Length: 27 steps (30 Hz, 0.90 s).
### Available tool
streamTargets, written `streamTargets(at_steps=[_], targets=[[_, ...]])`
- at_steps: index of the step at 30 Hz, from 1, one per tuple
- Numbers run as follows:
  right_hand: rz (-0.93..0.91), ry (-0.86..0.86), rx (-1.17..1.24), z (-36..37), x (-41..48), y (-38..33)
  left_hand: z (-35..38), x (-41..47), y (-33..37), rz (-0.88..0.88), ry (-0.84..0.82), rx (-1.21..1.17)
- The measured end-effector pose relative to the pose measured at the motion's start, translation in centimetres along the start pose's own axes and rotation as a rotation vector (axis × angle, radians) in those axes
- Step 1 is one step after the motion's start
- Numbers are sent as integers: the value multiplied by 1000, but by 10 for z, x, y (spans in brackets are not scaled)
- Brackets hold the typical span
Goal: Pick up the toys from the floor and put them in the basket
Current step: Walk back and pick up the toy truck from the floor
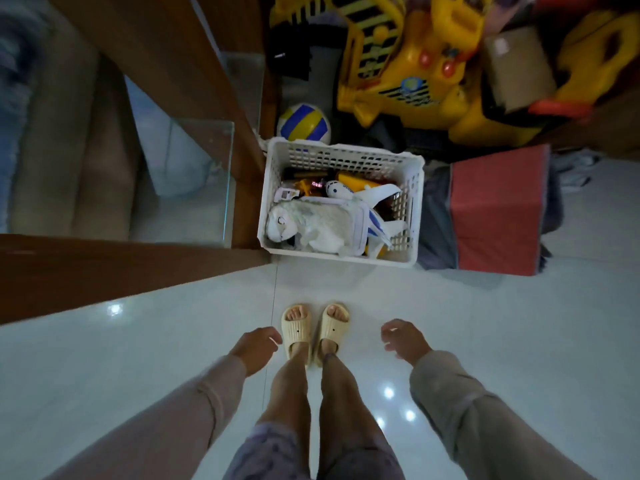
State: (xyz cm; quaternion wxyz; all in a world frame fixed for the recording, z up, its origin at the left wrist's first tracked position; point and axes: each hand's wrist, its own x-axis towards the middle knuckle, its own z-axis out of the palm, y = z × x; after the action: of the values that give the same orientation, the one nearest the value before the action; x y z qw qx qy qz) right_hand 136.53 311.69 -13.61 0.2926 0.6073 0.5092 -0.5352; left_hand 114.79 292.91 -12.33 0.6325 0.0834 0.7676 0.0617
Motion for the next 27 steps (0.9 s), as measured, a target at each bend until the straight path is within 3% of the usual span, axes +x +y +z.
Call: streamTargets(at_steps=[4,8,13,16,19,22,24,27], targets=[[-52,-11,47,-4,-77,13,-4,-56,-10,73,75,-43],[-167,28,139,-3,-136,13,-12,-89,-37,31,144,-41],[-357,98,-60,-1,-173,26,-21,-116,-65,-24,214,-175],[-371,73,-127,-13,-175,32,-26,-138,-71,-15,218,-412],[-330,40,-135,-32,-164,32,-24,-169,-69,27,159,-888],[-237,-32,-155,-50,-144,20,1,-198,-71,163,246,-1299],[-196,-53,-239,-57,-134,12,33,-210,-77,172,369,-1372],[-234,-59,-462,-56,-121,0,96,-209,-92,31,464,-1394]])
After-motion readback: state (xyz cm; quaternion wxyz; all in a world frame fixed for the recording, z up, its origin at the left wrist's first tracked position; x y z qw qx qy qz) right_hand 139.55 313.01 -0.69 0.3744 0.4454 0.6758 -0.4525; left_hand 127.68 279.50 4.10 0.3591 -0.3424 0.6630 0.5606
